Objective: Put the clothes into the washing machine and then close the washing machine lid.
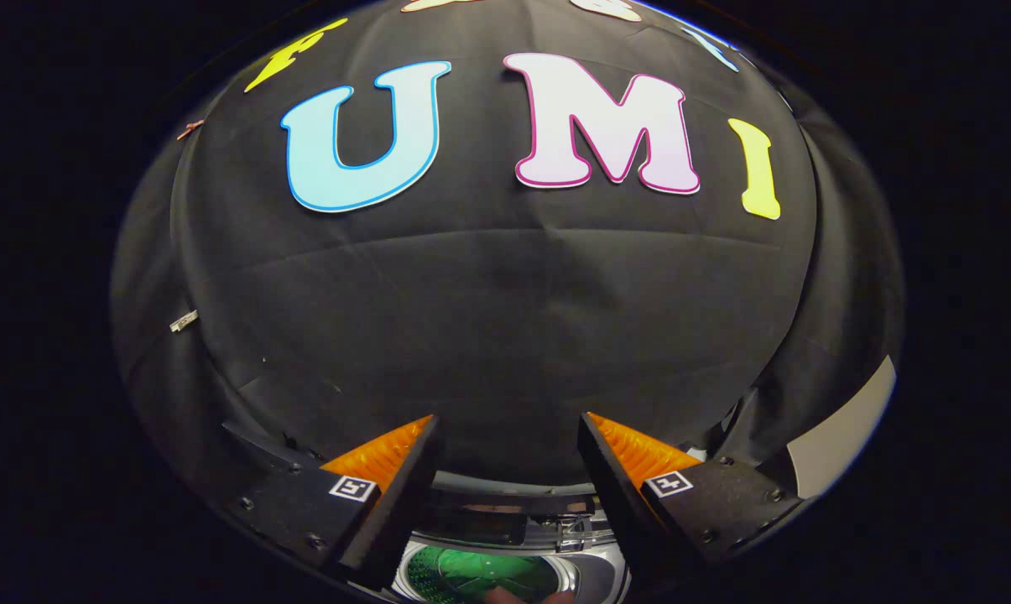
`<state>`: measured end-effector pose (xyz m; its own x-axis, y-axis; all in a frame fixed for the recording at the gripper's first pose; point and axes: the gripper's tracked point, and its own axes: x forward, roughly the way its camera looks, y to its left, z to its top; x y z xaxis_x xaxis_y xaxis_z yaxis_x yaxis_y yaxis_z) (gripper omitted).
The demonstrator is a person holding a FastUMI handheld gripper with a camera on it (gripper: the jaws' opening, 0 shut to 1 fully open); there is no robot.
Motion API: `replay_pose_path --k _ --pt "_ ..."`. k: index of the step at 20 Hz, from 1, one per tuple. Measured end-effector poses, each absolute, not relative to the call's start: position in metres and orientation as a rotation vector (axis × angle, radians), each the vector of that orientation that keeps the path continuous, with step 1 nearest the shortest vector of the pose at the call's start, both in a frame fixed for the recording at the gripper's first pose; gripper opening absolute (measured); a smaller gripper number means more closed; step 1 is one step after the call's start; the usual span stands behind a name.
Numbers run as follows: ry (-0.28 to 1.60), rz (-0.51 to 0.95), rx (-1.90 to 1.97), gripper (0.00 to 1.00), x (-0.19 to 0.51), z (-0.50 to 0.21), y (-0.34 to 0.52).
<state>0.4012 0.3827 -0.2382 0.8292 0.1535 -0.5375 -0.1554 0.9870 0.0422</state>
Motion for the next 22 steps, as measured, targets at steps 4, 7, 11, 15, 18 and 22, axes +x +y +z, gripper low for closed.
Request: replay_pose_path --k 4,7,11,15,18,22 --pt "0.559 0.163 -0.015 1.00 0.394 -0.237 0.381" --pt "0.524 0.175 -0.014 1.00 0.385 -0.235 0.380" --pt "0.539 0.183 -0.015 1.00 0.371 -0.236 0.378" --pt "0.527 0.190 -0.015 1.00 0.351 -0.234 0.376" --pt "0.513 0.203 -0.015 1.00 0.336 -0.233 0.375" --pt "0.513 0.225 -0.009 1.00 0.315 -0.237 0.372"
